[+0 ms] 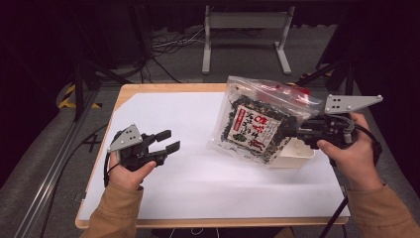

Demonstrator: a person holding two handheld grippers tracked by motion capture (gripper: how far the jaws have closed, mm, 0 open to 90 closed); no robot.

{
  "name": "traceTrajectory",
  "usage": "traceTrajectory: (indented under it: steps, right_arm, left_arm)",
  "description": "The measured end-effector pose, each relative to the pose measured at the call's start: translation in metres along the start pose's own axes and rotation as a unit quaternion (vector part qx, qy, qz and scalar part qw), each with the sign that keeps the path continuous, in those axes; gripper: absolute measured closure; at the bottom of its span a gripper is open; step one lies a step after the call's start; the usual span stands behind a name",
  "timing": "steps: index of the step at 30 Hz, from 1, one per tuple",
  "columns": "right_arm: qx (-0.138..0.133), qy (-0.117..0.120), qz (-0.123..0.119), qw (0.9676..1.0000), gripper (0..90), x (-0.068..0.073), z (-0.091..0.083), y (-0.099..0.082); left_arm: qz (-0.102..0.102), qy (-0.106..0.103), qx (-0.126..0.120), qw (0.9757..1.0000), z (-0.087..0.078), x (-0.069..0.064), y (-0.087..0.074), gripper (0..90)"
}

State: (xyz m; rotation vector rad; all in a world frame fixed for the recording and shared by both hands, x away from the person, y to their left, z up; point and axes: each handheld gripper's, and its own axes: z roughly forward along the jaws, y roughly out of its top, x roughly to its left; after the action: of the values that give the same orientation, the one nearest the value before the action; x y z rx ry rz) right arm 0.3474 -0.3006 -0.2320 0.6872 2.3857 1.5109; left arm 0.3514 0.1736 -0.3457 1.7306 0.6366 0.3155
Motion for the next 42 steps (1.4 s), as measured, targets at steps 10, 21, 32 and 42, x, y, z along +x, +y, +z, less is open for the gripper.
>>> traceTrajectory:
  steps: [10, 21, 32, 42]
  right_arm:
    - [0.019, -0.029, -0.017, 0.9993, 75.4, -0.003, -0.017, 0.015]
    - [0.036, -0.072, -0.029, 0.9963, 75.4, -0.012, -0.034, 0.027]
    - [0.052, -0.119, -0.037, 0.9908, 75.4, -0.025, -0.042, 0.032]
    - [0.067, -0.161, -0.022, 0.9844, 75.4, -0.036, -0.046, 0.024]
  left_arm:
    - [-0.006, 0.015, 0.015, 0.9998, -0.004, 0.007, -0.006, 45.3]
    - [-0.013, 0.019, 0.023, 0.9995, -0.004, 0.013, -0.012, 42.2]
    - [-0.013, 0.028, 0.027, 0.9992, -0.002, 0.016, -0.015, 40.2]
    - [-0.016, 0.025, 0.027, 0.9992, -0.001, 0.017, -0.017, 39.6]
